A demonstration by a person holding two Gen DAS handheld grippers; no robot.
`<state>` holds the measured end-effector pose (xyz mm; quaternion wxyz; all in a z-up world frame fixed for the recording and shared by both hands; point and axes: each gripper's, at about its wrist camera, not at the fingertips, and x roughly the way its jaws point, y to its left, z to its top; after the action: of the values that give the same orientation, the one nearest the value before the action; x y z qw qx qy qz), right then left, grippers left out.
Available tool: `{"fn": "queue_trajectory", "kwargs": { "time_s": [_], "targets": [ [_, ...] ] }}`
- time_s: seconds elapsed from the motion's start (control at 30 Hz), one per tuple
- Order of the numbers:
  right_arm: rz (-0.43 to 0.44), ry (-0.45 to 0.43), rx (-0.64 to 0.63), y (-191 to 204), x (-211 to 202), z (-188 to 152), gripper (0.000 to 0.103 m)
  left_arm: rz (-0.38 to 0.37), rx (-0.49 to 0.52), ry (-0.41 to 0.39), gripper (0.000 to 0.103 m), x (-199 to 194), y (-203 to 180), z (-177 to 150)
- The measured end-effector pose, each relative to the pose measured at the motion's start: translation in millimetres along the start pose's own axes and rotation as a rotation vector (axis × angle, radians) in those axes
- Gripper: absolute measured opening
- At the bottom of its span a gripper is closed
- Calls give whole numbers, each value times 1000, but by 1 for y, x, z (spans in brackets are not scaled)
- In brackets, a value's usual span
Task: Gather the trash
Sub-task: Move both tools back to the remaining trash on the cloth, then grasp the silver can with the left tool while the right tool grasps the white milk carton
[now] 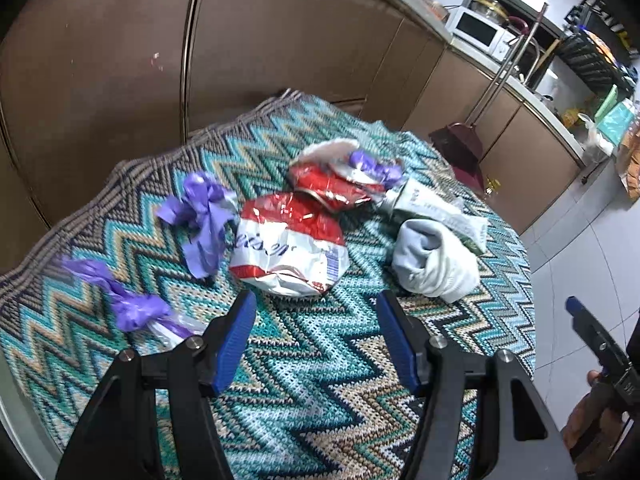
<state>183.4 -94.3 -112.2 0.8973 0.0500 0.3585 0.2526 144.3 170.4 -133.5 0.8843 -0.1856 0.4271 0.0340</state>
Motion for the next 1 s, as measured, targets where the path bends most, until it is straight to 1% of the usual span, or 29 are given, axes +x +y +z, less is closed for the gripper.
{"fn": "queue_trajectory", "kwargs": {
  "time_s": [0.23, 0.33, 0.43, 0.57, 0.73, 0.83, 1.0],
  "targets": [
    [24, 45, -16, 2, 41, 6, 95, 2, -43, 43, 60, 28, 7, 1],
    [26, 54, -14, -2, 56, 14, 91, -3, -76, 62, 60, 40, 14, 2],
    [11, 66, -32, -3, 71, 23, 87, -7, -101, 75, 60, 50, 16, 5],
    [-12, 84, -84, -2, 89, 31, 86, -3, -128, 89, 60, 61, 20, 7],
    [-11, 98, -105, -1, 104, 36, 85, -8, -148, 91, 60, 69, 22, 8],
    [-23, 91, -149, 3, 108, 43, 85, -16, -165, 87, 60, 71, 22, 11],
    [-49, 98, -299, 22, 117, 59, 85, -38, -216, 83, 60, 74, 29, 14]
  ]
}}
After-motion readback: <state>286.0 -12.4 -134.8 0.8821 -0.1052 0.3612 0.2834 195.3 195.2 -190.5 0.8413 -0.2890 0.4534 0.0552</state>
